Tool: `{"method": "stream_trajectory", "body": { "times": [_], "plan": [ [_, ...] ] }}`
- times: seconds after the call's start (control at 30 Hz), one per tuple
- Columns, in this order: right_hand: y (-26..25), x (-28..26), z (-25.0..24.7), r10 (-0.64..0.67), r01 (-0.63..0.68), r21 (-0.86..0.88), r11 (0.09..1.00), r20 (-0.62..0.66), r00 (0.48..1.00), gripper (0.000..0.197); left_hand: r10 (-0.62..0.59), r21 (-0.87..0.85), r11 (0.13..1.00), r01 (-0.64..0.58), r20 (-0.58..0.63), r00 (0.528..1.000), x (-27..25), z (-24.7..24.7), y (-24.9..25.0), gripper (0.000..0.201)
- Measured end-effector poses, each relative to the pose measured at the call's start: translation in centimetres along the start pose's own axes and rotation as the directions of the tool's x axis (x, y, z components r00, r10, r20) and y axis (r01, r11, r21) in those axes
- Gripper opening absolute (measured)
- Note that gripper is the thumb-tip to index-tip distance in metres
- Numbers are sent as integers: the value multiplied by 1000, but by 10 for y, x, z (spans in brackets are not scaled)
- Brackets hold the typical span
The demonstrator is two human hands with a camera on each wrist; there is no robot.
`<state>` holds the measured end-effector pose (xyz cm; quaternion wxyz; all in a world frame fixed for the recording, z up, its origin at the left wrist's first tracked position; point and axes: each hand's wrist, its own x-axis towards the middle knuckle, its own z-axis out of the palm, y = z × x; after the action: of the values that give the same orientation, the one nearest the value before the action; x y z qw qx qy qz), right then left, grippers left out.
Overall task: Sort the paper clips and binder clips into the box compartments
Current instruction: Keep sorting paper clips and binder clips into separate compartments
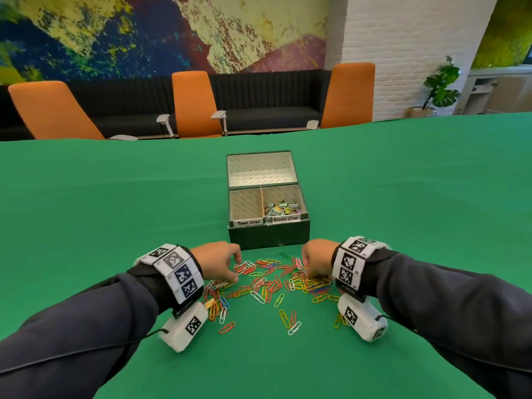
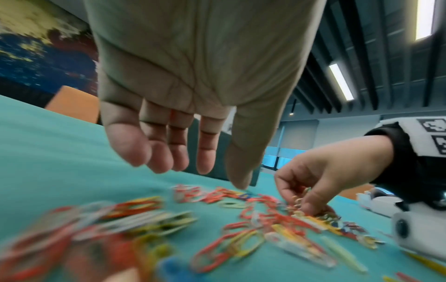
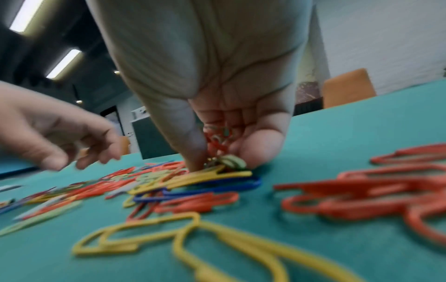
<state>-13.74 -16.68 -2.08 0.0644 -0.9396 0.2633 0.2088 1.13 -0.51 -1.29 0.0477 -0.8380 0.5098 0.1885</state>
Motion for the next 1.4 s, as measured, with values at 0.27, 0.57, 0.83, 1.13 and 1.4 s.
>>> {"method": "stream_trajectory", "body": {
  "times": [0.27,0.57,0.83,1.13,1.4],
  "plan": [
    [24,-9,-6,-61,159,583,796,-185,981,20,180,-367,910,-193,-70,981,19,-5,53,31],
    [62,-31,-12,60,208,814,542,-285,957,22,289,2,957,-289,-37,957,36,13,112,46],
    [87,-38,9,63,39,990,135,-48,997,23,326,185,931,-315,-30,945,44,5,133,27],
    [76,-25,4,-22,25,985,168,-22,1000,35,147,-545,806,-231,-194,970,31,3,80,21],
    [2,-2,-48,-99,128,983,134,-115,988,27,-77,-881,411,-236,-291,954,10,9,12,24]
  ]
}}
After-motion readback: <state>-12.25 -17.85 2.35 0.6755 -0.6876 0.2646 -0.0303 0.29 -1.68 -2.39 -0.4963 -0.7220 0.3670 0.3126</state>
